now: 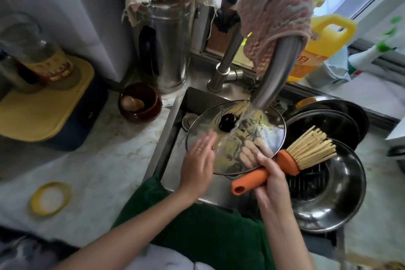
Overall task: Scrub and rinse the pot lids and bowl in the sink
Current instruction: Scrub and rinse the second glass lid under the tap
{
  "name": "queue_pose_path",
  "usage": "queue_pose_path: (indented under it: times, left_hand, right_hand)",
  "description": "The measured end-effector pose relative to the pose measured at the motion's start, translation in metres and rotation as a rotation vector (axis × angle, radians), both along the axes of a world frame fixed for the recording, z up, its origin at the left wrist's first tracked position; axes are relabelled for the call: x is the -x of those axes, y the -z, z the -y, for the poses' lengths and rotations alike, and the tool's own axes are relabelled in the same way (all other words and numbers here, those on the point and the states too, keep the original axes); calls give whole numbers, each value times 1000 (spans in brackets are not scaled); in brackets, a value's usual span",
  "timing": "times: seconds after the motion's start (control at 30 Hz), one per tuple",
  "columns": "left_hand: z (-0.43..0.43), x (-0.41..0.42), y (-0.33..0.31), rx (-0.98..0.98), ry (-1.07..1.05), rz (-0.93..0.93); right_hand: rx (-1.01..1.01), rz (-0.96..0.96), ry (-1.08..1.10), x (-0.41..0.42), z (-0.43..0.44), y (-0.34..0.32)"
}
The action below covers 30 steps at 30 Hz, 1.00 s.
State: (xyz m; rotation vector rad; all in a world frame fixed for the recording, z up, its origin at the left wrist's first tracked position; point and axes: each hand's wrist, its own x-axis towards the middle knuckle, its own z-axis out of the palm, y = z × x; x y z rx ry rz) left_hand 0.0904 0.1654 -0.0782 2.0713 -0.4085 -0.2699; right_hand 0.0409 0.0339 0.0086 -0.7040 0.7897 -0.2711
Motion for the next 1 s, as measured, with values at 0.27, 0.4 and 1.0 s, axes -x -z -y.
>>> queue_pose_path:
  times: [0.27, 0.4, 1.0]
  left_hand:
    - [46, -6, -36, -164, -53, -186]
    - [54, -50, -8, -49, -65, -347]
    - [37, -30, -13, 51, -9, -241]
  right_hand:
    - [116, -25, 62, 2, -2, -15]
    - [139, -23, 33, 9, 0, -22]
    - [118, -91, -69, 14, 0, -28]
